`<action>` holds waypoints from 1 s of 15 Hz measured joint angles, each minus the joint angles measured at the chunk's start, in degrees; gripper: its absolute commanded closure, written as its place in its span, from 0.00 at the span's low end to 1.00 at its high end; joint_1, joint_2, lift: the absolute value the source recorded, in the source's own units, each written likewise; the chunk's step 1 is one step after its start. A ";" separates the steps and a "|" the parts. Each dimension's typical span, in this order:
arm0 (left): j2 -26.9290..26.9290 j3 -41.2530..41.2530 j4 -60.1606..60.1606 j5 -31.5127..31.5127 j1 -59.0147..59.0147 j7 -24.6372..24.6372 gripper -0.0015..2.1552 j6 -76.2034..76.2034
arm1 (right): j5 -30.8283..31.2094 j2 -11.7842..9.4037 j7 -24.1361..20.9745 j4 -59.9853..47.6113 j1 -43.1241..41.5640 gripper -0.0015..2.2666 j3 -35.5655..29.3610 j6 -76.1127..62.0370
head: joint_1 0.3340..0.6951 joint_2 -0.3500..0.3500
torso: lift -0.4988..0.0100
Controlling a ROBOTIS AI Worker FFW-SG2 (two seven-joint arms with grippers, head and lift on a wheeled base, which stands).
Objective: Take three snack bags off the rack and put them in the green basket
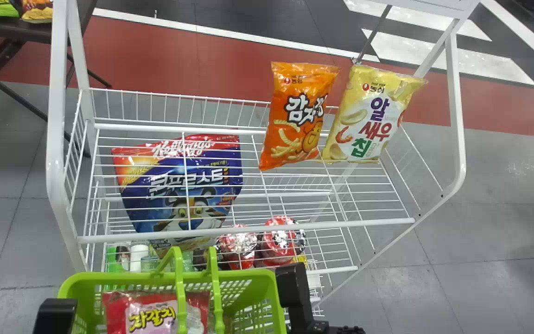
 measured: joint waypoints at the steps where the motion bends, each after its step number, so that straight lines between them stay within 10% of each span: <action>1: 0.00 -0.01 0.01 0.00 -0.04 0.00 0.57 -0.02 | -0.04 -0.05 -0.01 -0.27 0.19 0.00 -0.93 0.03 | 1.00 0.00 | 0.94; 9: -0.06 -0.23 0.26 -0.09 -0.29 0.01 0.57 -0.03 | -3.03 2.19 2.34 -3.91 0.50 0.03 -16.70 -5.51 | 1.00 0.00 | 0.94; 15: -0.15 -1.02 0.17 -0.94 -0.21 0.36 0.57 -0.03 | -1.44 4.90 -7.27 4.35 -7.77 0.03 -16.28 -38.80 | 1.00 0.00 | 0.94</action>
